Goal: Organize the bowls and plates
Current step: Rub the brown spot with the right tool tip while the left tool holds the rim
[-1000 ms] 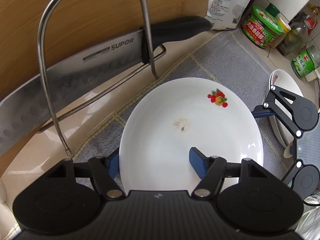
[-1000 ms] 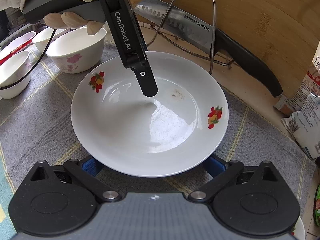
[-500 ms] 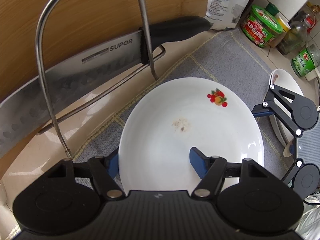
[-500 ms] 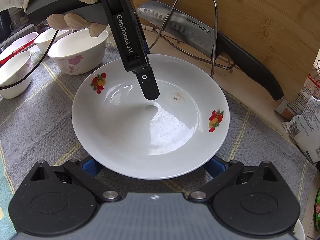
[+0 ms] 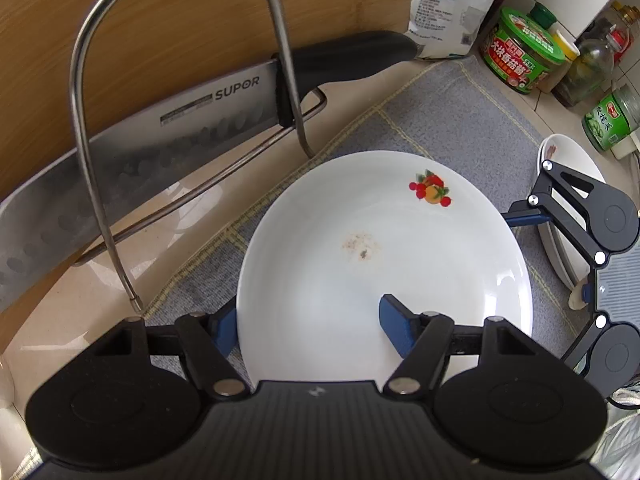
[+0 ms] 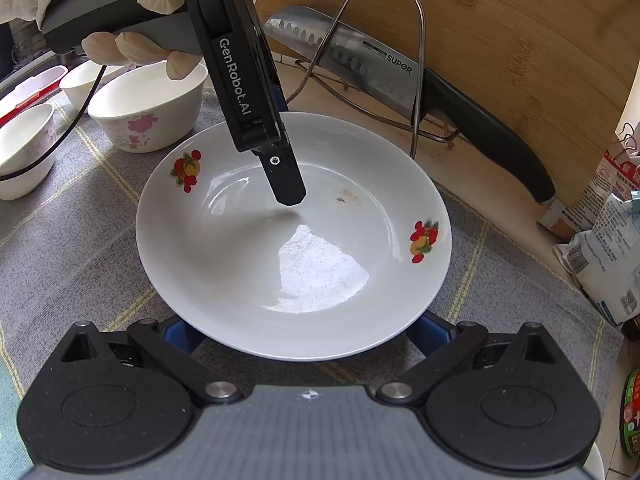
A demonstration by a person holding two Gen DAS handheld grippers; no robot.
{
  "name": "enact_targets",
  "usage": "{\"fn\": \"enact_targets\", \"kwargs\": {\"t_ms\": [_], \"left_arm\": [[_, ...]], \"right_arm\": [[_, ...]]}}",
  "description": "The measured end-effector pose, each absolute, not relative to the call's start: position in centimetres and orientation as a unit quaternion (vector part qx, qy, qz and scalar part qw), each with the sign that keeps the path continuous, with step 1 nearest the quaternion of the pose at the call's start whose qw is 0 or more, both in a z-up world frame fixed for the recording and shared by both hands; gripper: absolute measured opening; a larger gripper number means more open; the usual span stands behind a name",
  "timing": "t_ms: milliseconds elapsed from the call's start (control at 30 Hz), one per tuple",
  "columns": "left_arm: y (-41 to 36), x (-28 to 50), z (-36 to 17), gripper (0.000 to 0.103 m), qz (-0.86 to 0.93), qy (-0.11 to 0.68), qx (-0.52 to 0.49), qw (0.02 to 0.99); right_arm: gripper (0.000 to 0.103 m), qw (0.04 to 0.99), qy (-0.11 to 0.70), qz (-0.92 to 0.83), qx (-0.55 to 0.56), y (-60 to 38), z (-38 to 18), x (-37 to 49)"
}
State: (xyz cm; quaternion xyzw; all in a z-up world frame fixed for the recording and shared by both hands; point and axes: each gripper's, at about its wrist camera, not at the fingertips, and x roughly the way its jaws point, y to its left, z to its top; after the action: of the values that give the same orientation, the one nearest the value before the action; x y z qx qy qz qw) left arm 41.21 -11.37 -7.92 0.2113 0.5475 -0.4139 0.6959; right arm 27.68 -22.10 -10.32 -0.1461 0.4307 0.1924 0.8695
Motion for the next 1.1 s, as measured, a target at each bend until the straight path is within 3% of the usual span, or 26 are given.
{"fn": "enact_targets", "kwargs": {"t_ms": [1100], "left_arm": [[-11.9,39.0,-5.1,0.07,-0.426,0.506,0.227,0.715]], "right_arm": [[0.103,0.881,0.416,0.173,-0.146,-22.1,-7.9,24.6]]}}
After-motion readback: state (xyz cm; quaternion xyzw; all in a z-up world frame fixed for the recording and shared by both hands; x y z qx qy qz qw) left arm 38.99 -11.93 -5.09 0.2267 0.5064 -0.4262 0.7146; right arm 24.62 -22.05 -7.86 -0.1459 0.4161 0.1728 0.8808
